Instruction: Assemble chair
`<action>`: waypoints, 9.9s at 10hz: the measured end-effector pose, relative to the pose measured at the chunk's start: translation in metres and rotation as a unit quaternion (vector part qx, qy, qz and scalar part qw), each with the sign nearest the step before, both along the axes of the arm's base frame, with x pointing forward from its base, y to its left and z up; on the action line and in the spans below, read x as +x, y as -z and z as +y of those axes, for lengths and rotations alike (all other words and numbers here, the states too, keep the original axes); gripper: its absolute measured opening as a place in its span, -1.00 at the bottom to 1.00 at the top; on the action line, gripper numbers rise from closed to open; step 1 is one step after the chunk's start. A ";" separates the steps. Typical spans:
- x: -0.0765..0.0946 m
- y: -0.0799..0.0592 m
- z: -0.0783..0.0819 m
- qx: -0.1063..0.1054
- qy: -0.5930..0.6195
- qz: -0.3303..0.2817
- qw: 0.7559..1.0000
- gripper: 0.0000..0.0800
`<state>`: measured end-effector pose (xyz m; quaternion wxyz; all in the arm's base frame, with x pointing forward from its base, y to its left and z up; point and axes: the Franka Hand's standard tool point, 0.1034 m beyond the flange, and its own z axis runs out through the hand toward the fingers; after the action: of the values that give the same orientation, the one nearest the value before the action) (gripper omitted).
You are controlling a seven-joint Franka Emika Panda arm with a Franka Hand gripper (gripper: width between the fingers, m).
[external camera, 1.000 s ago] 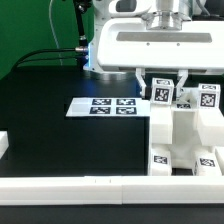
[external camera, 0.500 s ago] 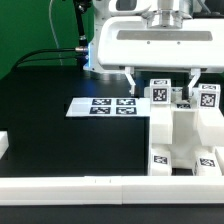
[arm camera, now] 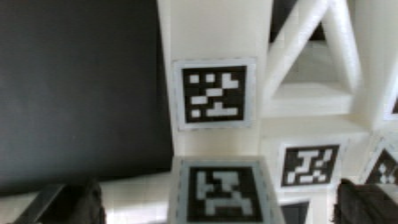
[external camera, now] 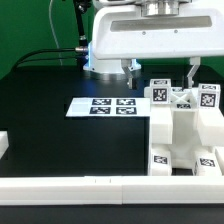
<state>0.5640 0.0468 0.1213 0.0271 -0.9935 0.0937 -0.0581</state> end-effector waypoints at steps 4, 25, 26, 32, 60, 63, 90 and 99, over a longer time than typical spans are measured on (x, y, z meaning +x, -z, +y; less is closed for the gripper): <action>0.017 -0.002 -0.009 0.018 0.008 0.073 0.997 0.62; 0.023 -0.001 -0.006 0.049 0.458 0.074 0.884 0.50; 0.023 -0.001 -0.004 0.044 0.394 0.070 0.915 0.59; 0.022 0.000 -0.005 0.015 0.142 0.056 0.988 0.62; 0.022 0.009 0.001 0.040 0.439 0.072 0.895 0.62; 0.025 0.009 -0.005 0.032 0.334 0.067 0.940 0.62; 0.023 0.003 -0.001 0.010 0.101 0.081 0.992 0.62; 0.022 0.004 0.006 0.010 0.214 0.085 0.973 -0.29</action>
Offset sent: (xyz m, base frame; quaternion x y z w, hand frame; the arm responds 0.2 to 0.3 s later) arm 0.0154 -0.0067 0.0025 -0.0040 0.0031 0.0026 1.0000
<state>0.5861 0.0532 0.1169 0.0156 -0.9513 0.3069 0.0232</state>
